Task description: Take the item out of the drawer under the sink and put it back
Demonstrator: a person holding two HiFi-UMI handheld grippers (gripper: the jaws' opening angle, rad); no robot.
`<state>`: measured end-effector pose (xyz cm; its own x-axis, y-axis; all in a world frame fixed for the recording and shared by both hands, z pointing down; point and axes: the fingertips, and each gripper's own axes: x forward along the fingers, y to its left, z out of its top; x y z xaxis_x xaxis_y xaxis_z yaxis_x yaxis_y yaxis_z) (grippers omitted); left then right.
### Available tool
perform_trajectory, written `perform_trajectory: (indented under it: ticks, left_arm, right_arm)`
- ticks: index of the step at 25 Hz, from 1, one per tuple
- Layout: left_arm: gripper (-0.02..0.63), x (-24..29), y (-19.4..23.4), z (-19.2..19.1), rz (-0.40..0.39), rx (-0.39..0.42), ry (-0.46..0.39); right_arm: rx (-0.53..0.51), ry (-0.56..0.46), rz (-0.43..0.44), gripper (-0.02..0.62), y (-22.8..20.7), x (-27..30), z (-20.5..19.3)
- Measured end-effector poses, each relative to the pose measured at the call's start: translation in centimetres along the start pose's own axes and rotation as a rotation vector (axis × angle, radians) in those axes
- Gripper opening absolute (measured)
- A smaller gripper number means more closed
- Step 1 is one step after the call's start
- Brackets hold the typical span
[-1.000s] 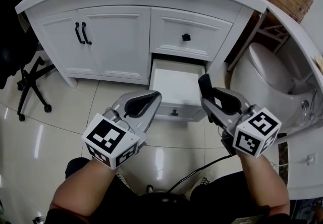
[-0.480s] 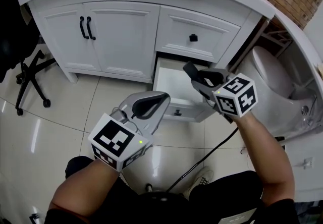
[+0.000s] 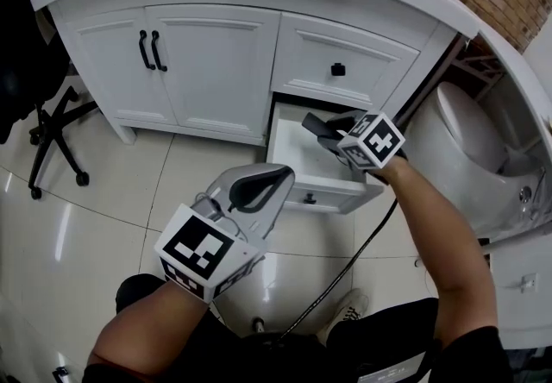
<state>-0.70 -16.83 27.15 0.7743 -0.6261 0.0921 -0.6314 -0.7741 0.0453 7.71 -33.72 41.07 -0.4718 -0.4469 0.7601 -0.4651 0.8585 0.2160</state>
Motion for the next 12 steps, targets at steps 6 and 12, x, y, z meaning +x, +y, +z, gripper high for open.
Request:
perform_trajectory:
  ticks: [6,12]
  left_arm:
    - [0.005,-0.1,0.7,0.5,0.028,-0.014,0.002]
    - [0.005,0.2,0.5,-0.2,0.017,-0.03,0.026]
  right_arm:
    - [0.019,0.107,0.05,0.166,-0.8,4.9,-2.8]
    - [-0.023,0.182,0.104,0.166,-0.4,8.3,-4.5]
